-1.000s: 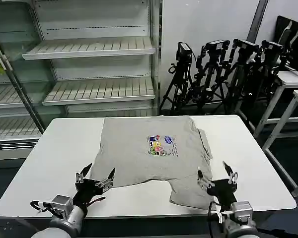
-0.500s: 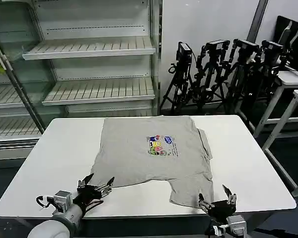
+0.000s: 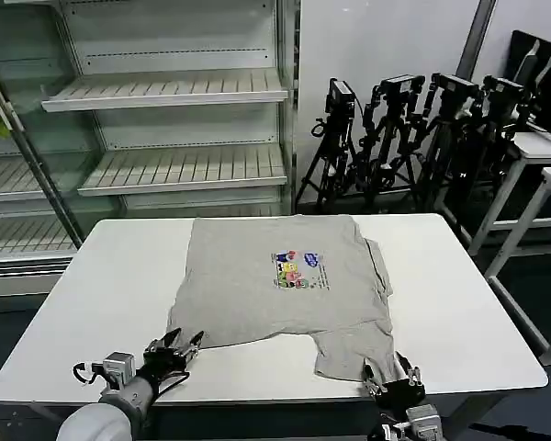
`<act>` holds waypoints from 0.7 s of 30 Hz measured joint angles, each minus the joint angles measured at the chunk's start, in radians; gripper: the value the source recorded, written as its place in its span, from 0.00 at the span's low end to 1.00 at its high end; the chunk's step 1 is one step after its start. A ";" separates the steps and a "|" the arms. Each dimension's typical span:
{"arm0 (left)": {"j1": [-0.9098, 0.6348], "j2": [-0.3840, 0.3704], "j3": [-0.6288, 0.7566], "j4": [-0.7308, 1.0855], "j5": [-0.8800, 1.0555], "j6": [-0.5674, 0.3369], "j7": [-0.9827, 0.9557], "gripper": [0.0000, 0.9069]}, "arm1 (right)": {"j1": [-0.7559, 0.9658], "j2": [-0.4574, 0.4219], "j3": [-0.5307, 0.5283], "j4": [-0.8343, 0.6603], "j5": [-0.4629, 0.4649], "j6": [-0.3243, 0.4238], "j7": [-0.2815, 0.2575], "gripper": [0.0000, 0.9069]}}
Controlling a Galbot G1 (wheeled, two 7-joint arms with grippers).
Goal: Fold and organize the clothes.
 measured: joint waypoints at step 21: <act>0.049 -0.038 -0.015 -0.041 -0.016 0.003 -0.001 0.06 | -0.042 0.010 0.022 0.056 0.132 -0.001 0.025 0.00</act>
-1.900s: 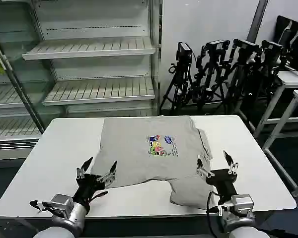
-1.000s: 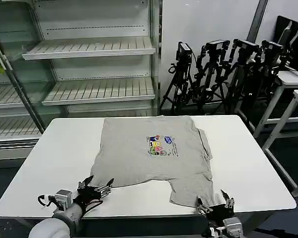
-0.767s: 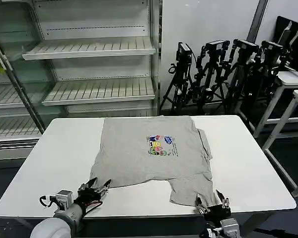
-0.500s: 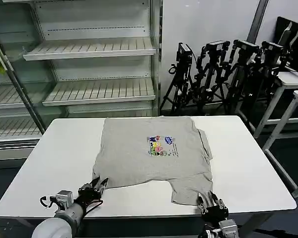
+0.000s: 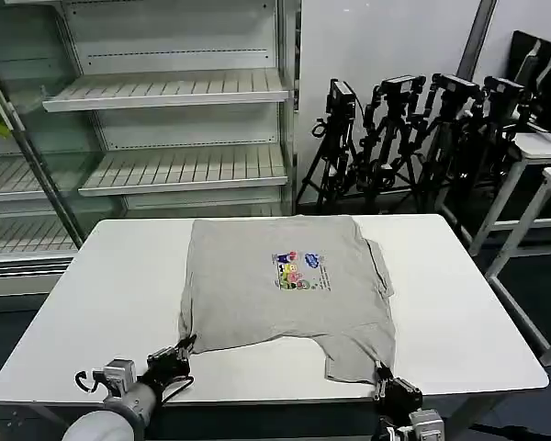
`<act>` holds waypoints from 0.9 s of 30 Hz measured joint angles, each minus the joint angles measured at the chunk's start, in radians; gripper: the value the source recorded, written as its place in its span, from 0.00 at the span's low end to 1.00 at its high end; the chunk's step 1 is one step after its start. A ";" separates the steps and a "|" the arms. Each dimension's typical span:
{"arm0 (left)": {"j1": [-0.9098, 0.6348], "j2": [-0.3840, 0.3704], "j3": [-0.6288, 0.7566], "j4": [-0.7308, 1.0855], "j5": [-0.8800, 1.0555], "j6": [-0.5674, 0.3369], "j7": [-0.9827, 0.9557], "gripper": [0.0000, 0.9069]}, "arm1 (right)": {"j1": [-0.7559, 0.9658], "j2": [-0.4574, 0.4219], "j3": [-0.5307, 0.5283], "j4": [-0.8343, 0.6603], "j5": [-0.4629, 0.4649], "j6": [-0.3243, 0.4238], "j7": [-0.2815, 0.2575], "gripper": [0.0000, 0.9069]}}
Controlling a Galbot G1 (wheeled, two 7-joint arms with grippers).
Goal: Fold and organize the clothes.
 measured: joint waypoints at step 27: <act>0.199 -0.013 -0.141 -0.282 0.012 0.002 -0.021 0.06 | -0.182 -0.056 0.153 0.263 0.098 0.025 0.016 0.00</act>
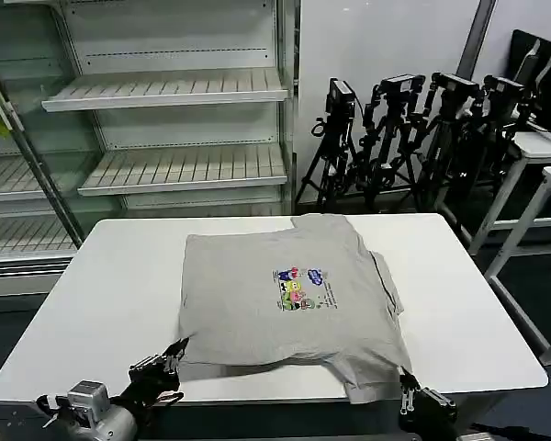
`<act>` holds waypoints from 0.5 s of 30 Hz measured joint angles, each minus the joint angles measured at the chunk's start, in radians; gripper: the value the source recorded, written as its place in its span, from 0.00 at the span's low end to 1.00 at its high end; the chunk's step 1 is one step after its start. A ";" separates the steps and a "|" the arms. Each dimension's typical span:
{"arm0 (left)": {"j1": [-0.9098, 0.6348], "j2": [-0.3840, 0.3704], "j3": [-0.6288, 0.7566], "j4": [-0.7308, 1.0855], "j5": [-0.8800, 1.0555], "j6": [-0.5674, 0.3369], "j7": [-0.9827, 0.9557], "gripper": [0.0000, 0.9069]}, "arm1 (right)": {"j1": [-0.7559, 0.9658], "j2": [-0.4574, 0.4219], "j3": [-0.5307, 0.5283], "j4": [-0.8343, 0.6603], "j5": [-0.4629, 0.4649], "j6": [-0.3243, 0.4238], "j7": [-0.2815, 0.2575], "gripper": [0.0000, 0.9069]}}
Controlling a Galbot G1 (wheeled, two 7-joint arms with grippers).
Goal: Fold and organize the clothes.
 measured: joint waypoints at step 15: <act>-0.091 0.024 0.010 0.059 -0.016 -0.002 0.003 0.06 | 0.235 -0.065 0.010 -0.090 0.092 0.033 0.018 0.00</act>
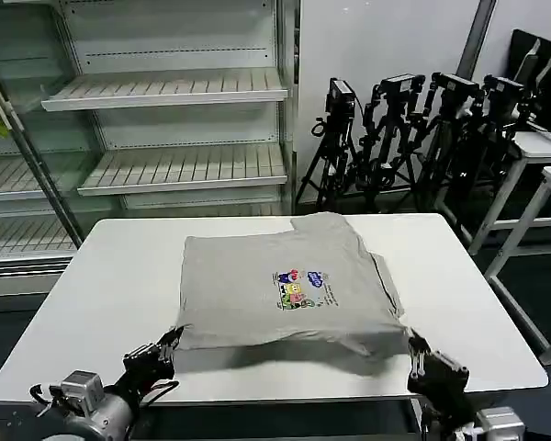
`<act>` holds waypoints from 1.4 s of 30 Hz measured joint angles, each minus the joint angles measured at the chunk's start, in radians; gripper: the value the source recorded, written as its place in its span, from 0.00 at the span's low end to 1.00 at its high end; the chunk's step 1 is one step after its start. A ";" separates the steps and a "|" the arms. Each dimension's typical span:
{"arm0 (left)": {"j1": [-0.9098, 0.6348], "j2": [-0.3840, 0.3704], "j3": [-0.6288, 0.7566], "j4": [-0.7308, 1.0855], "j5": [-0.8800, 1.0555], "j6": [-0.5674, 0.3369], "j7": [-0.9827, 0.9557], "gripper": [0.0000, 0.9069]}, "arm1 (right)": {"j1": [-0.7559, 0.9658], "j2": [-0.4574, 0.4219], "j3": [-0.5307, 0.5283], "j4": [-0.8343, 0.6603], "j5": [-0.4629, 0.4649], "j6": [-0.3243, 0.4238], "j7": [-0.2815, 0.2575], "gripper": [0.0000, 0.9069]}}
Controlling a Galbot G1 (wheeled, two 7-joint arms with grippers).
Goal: Fold and organize the clothes.
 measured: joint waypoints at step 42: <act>-0.459 0.020 0.252 0.451 0.070 -0.001 -0.030 1.00 | 0.766 -0.026 -0.386 -0.714 -0.090 -0.009 -0.039 1.00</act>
